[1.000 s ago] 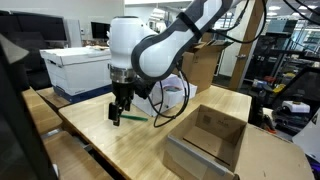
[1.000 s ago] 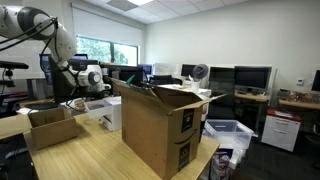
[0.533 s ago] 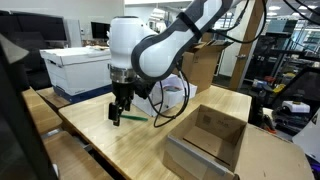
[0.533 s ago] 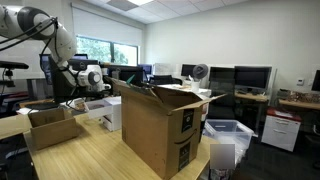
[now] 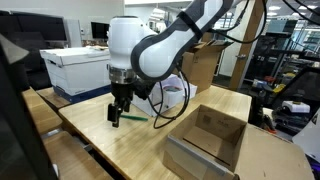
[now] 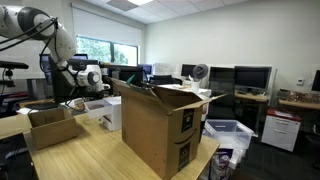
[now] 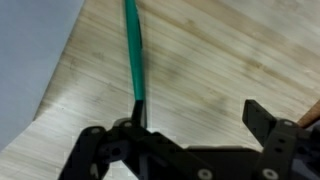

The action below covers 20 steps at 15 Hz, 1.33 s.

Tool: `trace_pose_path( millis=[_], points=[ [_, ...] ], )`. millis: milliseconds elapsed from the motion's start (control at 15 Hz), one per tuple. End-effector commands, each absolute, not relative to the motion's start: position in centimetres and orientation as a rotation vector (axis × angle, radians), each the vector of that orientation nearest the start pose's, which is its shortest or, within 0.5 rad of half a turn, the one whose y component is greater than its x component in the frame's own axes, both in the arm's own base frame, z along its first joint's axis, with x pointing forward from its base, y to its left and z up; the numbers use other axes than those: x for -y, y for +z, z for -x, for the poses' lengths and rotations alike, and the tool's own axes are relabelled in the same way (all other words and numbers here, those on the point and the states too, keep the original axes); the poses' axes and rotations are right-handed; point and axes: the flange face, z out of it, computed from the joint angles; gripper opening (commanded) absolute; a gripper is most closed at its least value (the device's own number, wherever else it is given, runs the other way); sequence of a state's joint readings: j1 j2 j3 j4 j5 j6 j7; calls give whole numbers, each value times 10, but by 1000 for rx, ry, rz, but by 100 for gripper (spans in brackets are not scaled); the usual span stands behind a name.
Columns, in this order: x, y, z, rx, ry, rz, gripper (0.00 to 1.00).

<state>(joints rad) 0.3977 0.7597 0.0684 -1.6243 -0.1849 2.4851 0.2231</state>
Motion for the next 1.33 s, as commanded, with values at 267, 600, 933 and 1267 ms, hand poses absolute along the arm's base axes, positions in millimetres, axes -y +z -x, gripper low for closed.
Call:
trace_pose_path(
  millis=[267,600,933,1267],
  points=[
    [-313,189,-625,558,-201,3133,100],
    [-315,188,-624,574,-187,3111,100],
    [-324,190,-622,659,-213,3052,100],
    [-329,189,-620,636,-201,3078,100]
  ],
)
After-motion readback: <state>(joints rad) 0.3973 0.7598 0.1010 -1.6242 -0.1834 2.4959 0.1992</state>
